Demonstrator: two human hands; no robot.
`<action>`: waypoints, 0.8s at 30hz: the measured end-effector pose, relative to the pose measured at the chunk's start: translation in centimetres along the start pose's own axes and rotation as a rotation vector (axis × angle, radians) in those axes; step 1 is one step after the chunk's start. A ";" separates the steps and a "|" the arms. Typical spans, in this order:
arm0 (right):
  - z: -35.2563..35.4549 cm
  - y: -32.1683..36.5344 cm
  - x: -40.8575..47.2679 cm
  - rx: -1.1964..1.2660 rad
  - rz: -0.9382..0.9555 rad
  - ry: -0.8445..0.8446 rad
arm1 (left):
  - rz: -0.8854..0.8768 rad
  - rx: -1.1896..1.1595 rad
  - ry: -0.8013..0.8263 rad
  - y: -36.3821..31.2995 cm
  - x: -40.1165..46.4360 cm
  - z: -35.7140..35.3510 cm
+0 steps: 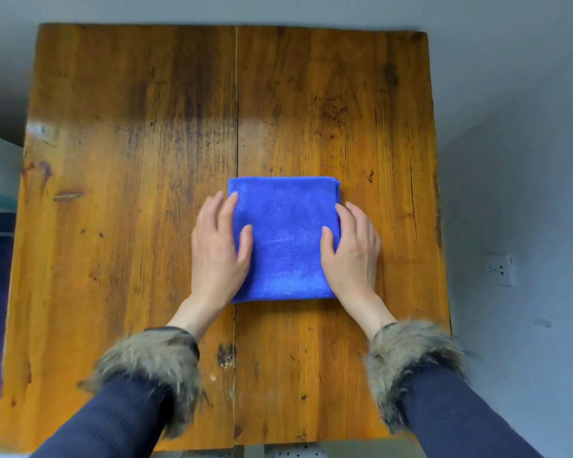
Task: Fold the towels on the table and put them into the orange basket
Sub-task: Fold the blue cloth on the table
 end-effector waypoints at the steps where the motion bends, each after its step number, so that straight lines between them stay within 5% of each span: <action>1: 0.4 -0.8 -0.3 0.027 -0.088 0.021 | 0.097 -0.089 -0.048 1.3 -0.7 0.9; 5: -0.7 -2.6 -0.6 0.055 -0.330 0.245 | 0.379 -0.395 0.001 4.4 -1.9 0.8; 10: -2.6 -4.7 -0.6 0.320 -0.596 0.369 | 0.471 -0.500 0.215 4.5 -1.6 -1.3; 18: -3.4 -3.8 0.6 0.569 -0.545 0.541 | 0.570 -0.624 0.378 4.1 -1.8 -2.5; 24: -2.1 -1.8 0.6 0.554 -0.405 0.555 | 0.677 -1.059 0.397 3.5 -5.2 -2.8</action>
Point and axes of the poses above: each hand's wrist, its own x-axis towards the middle knuckle, its own z-axis out of the back of the hand, y = z × x, the point moved 10 cm from there along x, towards the middle knuckle, and after that the axes turned 10 degrees about y, right-handed, at the moved point
